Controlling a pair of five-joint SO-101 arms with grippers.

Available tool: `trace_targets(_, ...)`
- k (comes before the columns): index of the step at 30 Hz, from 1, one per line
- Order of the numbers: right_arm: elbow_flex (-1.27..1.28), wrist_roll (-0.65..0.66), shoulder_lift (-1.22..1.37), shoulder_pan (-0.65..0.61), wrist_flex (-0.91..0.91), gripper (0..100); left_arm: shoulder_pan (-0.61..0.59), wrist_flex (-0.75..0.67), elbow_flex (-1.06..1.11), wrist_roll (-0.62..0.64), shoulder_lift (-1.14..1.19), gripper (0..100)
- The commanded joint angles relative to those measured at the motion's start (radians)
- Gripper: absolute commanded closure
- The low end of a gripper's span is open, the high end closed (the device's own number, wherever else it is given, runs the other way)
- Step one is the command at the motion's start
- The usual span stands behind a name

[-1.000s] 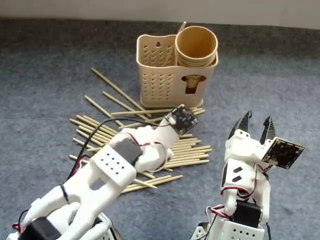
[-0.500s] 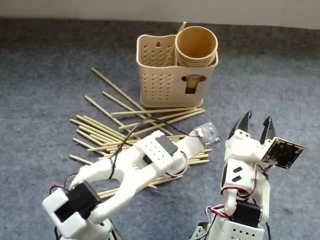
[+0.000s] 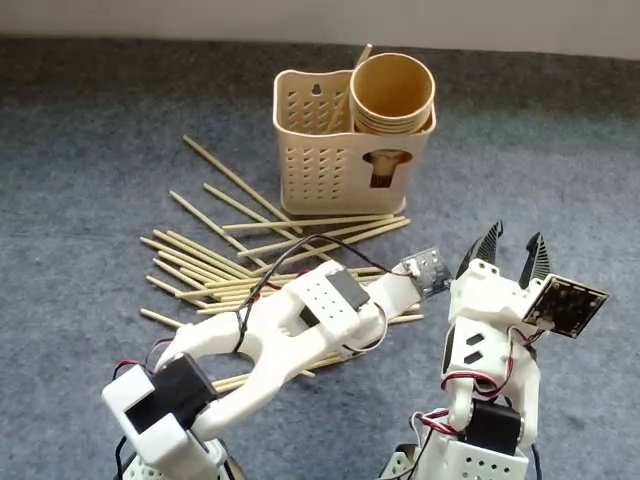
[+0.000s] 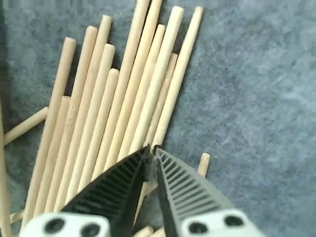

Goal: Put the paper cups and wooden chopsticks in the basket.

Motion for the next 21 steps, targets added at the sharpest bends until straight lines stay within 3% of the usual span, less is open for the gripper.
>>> trace_targets(1, -0.004, 0.012, -0.013, -0.004, -0.025, 80.0, 0.013, 0.003, -0.038, -0.006, 0.001, 99)
trace_targets(10, -0.004, 0.014, -0.013, -0.004, -0.025, 80.0, 0.042, 0.097, -0.073, -0.003, -0.008, 99)
trace_targets(14, -0.004, 0.014, -0.013, -0.004, -0.025, 80.0, 0.001, 0.112, -0.097, 0.018, -0.008, 99)
trace_targets(21, -0.005, 0.014, -0.013, -0.004, -0.025, 80.0, -0.061, 0.152, -0.127, 0.049, -0.008, 88)
